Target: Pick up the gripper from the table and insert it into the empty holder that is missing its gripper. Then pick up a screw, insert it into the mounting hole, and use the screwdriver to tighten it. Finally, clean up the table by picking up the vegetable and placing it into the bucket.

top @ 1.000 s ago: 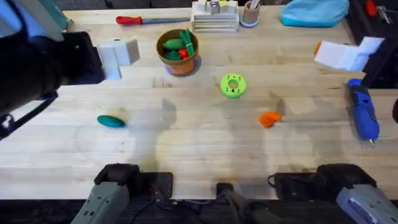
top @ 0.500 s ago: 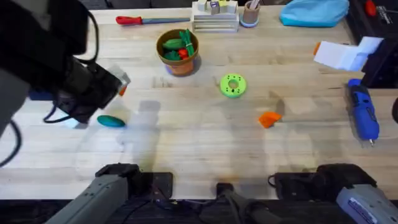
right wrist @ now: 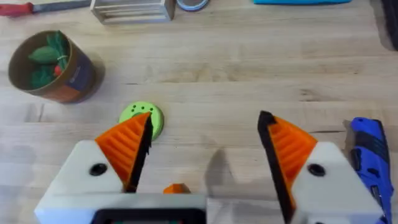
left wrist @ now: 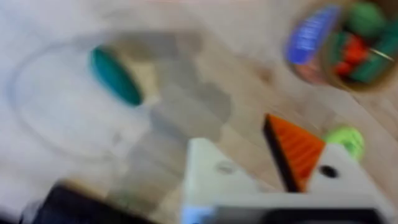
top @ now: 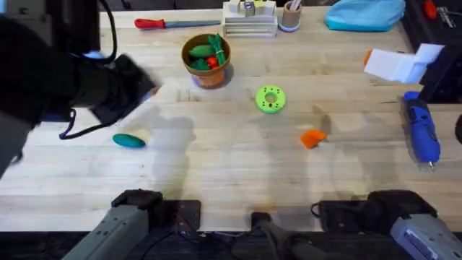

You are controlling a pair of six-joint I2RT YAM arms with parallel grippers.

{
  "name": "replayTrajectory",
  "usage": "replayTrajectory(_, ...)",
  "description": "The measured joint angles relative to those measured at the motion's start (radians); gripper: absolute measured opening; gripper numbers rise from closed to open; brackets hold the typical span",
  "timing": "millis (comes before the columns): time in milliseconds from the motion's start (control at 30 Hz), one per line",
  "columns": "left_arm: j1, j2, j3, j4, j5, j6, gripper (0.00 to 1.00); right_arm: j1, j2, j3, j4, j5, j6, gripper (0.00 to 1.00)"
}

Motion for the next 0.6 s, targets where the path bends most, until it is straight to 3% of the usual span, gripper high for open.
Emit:
replayTrajectory(133,-0.066,-0.065,0.0,0.17,0.182,0.267,0.921,0.0,0.0,0.0,0.0,0.0,0.0,0.992)
replayTrajectory(167,-0.08,-0.078,0.0,0.208,0.226,0.32,0.971,0.0,0.0,0.0,0.0,0.0,0.0,0.992)
replayTrajectory(233,-0.109,-0.103,0.0,0.294,0.312,0.423,0.991,0.0,0.0,0.0,0.0,0.0,0.0,0.992)
replayTrajectory(367,-0.135,-0.14,0.0,0.434,0.414,0.527,0.993,0.0,0.0,0.0,0.0,0.0,0.0,0.992)
replayTrajectory(467,-0.136,-0.156,0.0,0.484,0.464,0.536,0.992,0.0,0.0,0.0,0.0,0.0,0.0,0.992)
replayTrajectory(600,-0.136,-0.154,0.0,0.469,0.5,0.513,0.993,0.0,0.0,0.0,0.0,0.0,0.0,0.992)
